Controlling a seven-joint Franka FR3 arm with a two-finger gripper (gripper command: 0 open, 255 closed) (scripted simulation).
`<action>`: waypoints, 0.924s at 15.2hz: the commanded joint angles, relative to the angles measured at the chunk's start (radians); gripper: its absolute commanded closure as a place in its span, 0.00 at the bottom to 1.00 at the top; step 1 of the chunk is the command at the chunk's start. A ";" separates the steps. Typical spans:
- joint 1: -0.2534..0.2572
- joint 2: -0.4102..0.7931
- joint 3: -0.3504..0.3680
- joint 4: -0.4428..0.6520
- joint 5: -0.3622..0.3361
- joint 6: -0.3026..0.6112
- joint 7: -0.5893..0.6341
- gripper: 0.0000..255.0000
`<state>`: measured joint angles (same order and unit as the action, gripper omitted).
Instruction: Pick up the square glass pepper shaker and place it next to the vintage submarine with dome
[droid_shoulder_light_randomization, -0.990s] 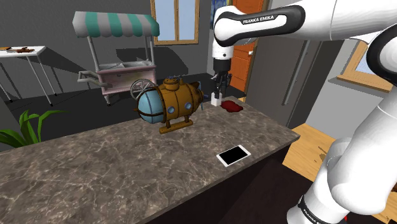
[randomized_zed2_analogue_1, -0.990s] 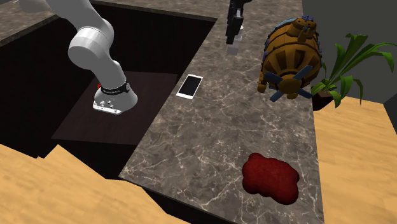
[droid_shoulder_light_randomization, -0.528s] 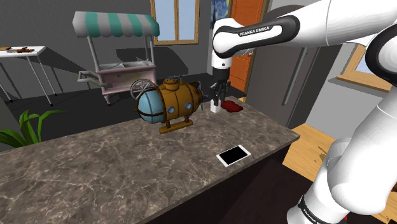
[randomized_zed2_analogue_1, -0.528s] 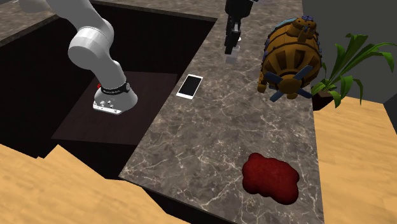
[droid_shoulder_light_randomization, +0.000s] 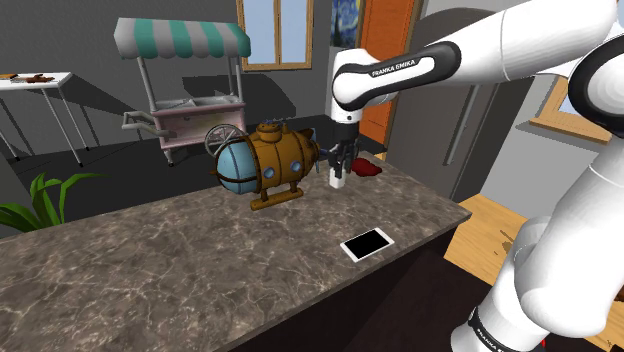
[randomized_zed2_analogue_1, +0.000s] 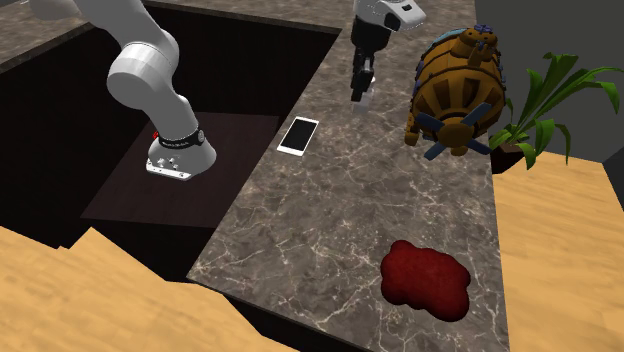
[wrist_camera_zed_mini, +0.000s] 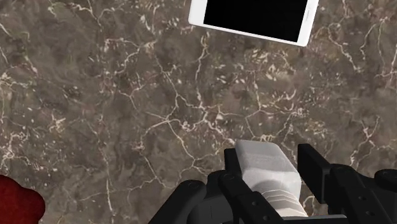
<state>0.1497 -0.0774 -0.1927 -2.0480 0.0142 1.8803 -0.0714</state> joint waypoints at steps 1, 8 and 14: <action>-0.001 0.006 -0.001 -0.021 0.001 0.027 -0.002 1.00; -0.001 0.035 -0.002 -0.084 0.008 0.119 -0.009 1.00; -0.002 0.069 -0.003 -0.129 0.016 0.198 -0.017 1.00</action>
<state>0.1486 -0.0146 -0.1955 -2.1707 0.0286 2.0644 -0.0861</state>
